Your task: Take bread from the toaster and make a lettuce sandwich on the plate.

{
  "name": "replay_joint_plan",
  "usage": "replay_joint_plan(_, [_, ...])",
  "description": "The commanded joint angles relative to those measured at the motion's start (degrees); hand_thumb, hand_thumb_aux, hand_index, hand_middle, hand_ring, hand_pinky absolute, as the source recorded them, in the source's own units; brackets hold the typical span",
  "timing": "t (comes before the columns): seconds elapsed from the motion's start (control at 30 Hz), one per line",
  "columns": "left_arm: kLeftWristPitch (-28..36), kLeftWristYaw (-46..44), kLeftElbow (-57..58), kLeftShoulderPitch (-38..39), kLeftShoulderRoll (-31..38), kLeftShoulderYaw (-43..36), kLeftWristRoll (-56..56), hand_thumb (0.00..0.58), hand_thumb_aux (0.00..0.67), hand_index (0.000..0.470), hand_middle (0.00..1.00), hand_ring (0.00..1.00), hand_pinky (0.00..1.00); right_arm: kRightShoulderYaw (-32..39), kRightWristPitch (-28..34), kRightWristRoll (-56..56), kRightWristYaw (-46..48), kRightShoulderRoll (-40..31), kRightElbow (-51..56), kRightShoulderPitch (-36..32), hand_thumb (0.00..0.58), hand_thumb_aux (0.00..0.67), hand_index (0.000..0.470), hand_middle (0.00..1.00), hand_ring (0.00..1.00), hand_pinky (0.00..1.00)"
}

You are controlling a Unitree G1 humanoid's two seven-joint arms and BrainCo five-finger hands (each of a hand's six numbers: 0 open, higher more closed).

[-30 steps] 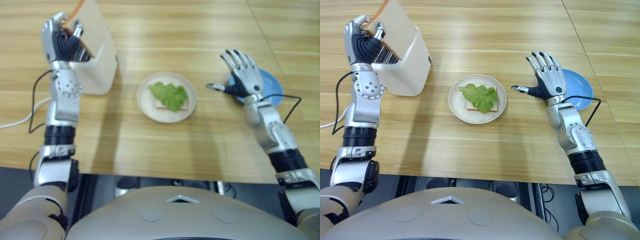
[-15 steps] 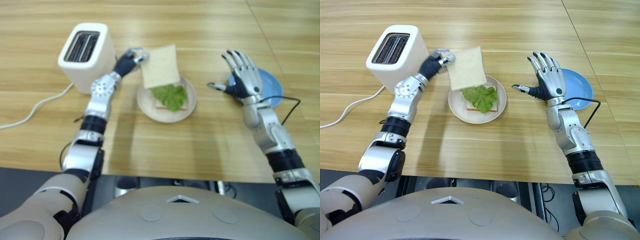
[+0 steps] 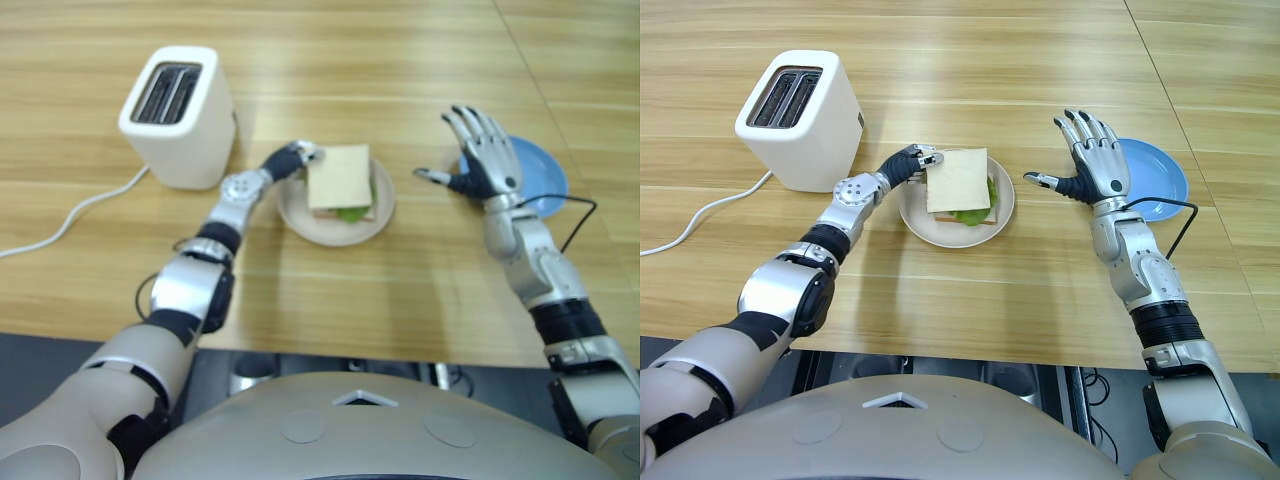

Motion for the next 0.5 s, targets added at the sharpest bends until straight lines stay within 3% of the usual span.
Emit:
replay_joint_plan(0.03, [0.4, 0.3, 1.8, -1.1, -0.9, 0.3, 0.9, 0.580, 0.670, 0.460, 1.00, 1.00, 1.00, 0.7, -0.2, -0.4, 0.7, 0.4, 0.5, -0.3, 0.000, 0.000, 0.000, 0.00, 0.00, 0.00])
replay_joint_plan(0.27, [1.6, 2.0, 3.0, -2.5, -1.6, -0.2, 2.8, 0.580, 0.670, 0.460, 1.00, 1.00, 1.00, 3.3, -1.0, -2.3, 1.9, 0.9, 0.3, -0.4, 0.000, 0.000, 0.000, 0.00, 0.00, 0.00])
replay_joint_plan(0.5, [5.4, 4.5, 4.8, -2.5, -1.0, -1.3, 6.0, 0.580, 0.670, 0.460, 1.00, 1.00, 1.00, 13.6, -7.1, -9.3, 6.2, 0.3, 1.3, -1.9, 0.000, 0.000, 0.000, 0.00, 0.00, 0.00])
